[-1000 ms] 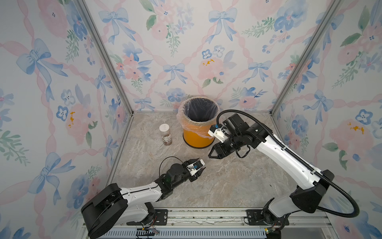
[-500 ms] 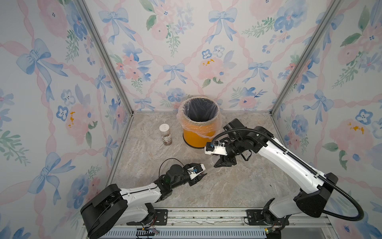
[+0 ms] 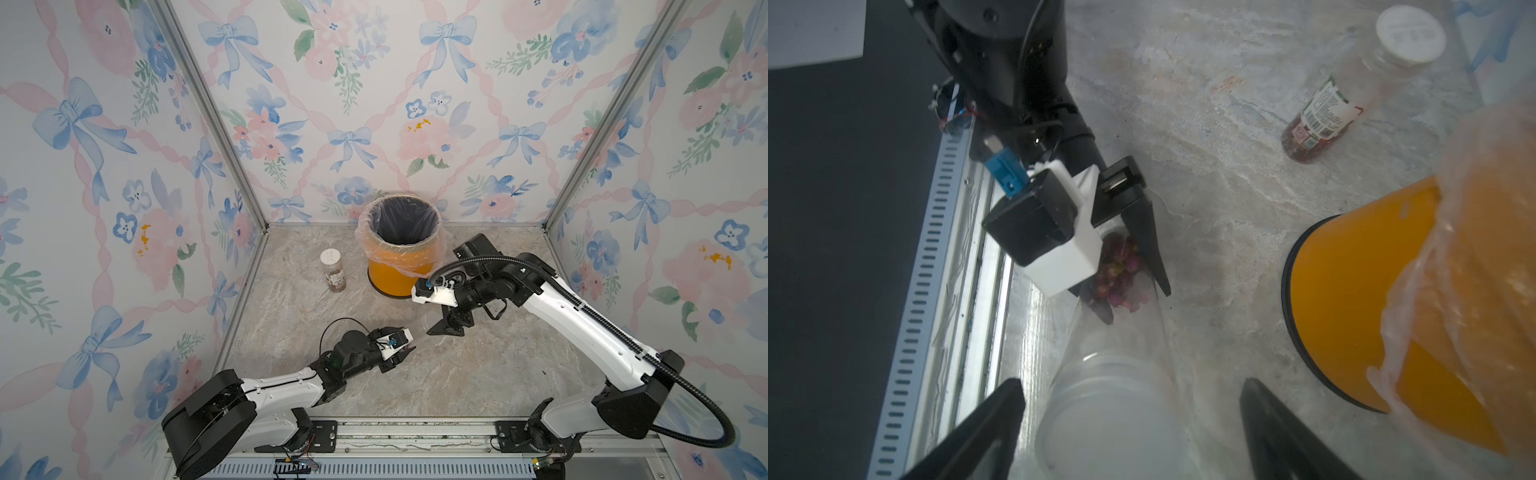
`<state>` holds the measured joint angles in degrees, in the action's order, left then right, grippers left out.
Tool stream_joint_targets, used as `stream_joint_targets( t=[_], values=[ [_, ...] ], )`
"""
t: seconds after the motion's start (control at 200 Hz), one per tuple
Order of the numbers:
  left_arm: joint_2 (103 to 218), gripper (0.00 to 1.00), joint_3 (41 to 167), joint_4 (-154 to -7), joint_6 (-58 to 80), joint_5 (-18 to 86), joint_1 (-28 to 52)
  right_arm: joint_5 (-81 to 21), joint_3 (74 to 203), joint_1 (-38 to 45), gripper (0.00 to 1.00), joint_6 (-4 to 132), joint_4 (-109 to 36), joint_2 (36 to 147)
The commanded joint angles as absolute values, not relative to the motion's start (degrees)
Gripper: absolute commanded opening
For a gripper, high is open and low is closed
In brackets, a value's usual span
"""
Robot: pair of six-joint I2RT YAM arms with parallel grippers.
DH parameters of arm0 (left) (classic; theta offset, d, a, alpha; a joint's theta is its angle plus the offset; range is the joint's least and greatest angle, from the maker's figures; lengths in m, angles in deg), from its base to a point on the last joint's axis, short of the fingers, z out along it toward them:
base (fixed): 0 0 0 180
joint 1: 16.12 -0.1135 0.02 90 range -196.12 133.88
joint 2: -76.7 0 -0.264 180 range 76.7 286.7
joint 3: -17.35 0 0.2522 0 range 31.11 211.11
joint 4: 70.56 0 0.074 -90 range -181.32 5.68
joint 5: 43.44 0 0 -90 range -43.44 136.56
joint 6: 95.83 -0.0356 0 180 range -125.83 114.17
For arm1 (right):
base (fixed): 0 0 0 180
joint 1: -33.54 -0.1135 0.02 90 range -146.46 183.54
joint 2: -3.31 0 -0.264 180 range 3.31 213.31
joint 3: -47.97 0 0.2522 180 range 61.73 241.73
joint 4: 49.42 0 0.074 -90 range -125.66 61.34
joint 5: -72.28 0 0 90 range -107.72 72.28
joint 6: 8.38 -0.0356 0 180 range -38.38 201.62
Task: Empty the moldy dried flower tea in the jars
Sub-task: Unscrew the lid from the jar.
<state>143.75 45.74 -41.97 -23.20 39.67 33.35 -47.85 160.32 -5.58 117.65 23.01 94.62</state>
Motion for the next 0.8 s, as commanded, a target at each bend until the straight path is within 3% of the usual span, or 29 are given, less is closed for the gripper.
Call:
stream_joint_targets(
  t=[0.0, 0.125, 0.245, 0.62, 0.795],
  values=[
    [142.70, 0.49, 46.10, -39.69, -24.19, 44.37, 33.45, -49.62, 158.36, -3.02, 0.92, 85.29, 15.20, 91.40],
    [142.62, 0.49, 46.23, -39.72, -24.51, 46.68, 33.45, -47.75, 159.20, -1.40, 0.94, 65.83, 21.36, 92.62],
    [143.23, 0.49, 46.62, -39.75, -24.74, 47.01, 33.45, -44.28, 158.29, -2.34, 0.94, 59.31, 25.35, 93.44],
    [144.60, 0.49, 47.37, -39.74, -24.82, 46.45, 33.52, -42.75, 159.70, -6.49, 0.85, 58.88, 26.07, 97.84],
    [144.48, 0.49, 47.28, -39.70, -24.91, 46.34, 33.54, -42.63, 160.29, -7.31, 0.68, 60.33, 26.76, 99.68]
  ],
)
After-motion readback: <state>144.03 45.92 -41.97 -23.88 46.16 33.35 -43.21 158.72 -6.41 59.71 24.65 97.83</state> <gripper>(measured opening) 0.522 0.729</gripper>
